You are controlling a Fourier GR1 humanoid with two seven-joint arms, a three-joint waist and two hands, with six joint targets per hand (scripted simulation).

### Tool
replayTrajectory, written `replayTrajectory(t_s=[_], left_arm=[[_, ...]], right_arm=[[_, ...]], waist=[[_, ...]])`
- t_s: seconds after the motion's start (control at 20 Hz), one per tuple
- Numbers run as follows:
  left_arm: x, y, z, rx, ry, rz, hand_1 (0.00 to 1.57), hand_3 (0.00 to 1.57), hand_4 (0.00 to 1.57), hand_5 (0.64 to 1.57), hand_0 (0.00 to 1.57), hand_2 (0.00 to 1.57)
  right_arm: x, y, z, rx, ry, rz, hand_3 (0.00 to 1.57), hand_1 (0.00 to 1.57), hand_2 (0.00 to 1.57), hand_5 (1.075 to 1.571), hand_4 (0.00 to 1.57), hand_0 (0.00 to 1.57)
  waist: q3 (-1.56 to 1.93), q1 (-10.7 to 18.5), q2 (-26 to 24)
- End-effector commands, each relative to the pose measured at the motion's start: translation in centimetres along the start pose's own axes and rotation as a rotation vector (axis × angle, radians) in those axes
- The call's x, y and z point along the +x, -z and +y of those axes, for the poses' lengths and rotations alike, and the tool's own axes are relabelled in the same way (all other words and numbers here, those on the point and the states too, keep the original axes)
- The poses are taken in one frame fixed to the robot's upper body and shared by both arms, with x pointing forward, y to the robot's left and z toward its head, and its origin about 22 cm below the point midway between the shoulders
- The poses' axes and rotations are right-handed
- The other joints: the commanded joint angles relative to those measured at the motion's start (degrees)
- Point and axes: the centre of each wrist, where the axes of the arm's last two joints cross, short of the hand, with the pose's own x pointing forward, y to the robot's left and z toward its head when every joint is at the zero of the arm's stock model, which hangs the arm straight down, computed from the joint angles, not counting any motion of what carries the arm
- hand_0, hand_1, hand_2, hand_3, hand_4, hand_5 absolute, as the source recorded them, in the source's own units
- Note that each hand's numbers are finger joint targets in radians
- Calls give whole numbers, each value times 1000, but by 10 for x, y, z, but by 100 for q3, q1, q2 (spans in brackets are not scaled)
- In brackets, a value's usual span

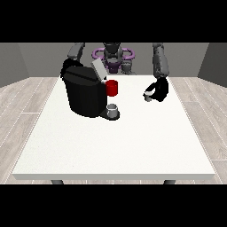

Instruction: Insert the coffee pod into the coffee machine and close the lid

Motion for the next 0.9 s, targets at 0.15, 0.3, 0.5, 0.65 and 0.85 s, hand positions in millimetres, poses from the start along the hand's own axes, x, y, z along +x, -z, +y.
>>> replayTrajectory(t_s=[0.15, 0.3, 0.5, 0.65, 0.85], left_arm=[[56, 32, 28, -62, -8, -163, 1400, 1364, 595, 1571, 1400, 1423], [45, 26, 31, -69, -2, -227, 1323, 1352, 581, 1571, 1323, 1383], [93, 51, 55, -65, -15, -223, 1256, 1292, 545, 1571, 1256, 1331], [134, 62, 82, -49, -2, -301, 1255, 1288, 556, 1571, 1255, 1332], [116, 57, 80, -76, -29, -266, 1253, 1281, 537, 1571, 1253, 1328]], right_arm=[[-40, -12, 0, -53, -3, 104, 0, 0, 0, 1571, 505, 0], [-28, 6, -20, -78, -31, 75, 0, 0, 0, 1571, 488, 0], [-28, 2, 1, 23, -6, 63, 0, 0, 0, 1571, 407, 0], [-25, 20, -9, -26, 13, 70, 0, 0, 0, 1571, 492, 0], [-39, -5, 8, -23, 3, 80, 0, 0, 0, 1571, 476, 0]], waist=[[1, 256, -474], [-3, 385, -341], [-2, 1, -462], [1, 267, -454], [-2, 73, -656]])
